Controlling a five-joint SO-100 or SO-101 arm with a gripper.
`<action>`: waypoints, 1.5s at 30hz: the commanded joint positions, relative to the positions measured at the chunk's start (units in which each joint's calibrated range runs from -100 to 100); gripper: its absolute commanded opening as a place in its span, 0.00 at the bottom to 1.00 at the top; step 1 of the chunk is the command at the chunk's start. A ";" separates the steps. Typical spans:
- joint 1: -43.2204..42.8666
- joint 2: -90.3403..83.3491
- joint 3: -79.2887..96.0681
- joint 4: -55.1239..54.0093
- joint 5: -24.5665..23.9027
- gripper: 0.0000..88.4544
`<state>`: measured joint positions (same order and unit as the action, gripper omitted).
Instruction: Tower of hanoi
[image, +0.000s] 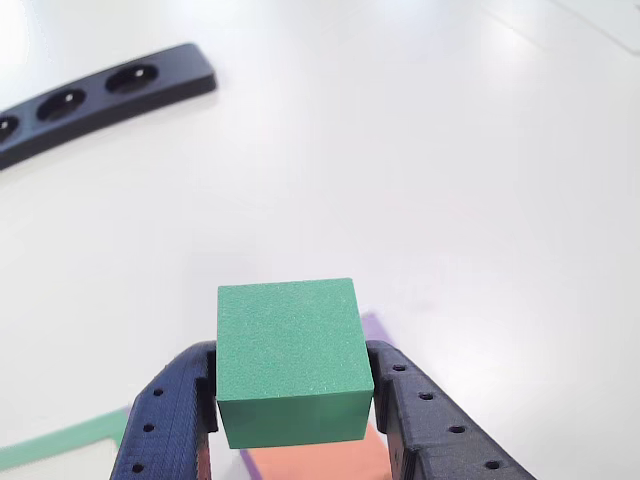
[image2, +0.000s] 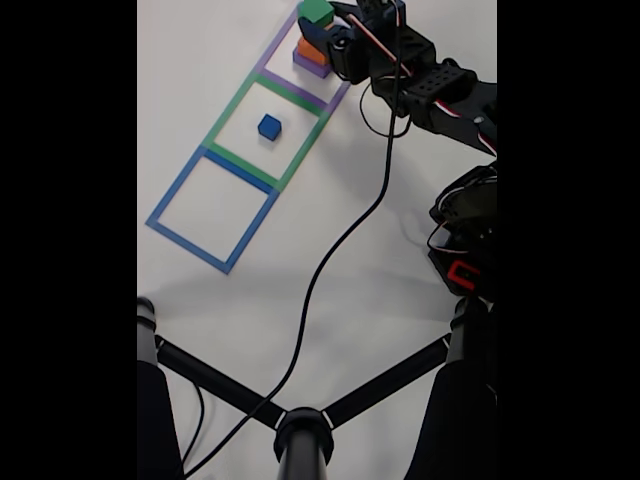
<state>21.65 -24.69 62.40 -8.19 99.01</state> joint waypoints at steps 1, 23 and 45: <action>0.65 -13.45 -11.20 26.68 0.99 0.07; -12.85 -18.33 -80.53 106.32 0.99 0.06; -28.48 -28.67 -54.54 92.97 0.99 0.07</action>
<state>-5.03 -51.29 -3.57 93.74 99.41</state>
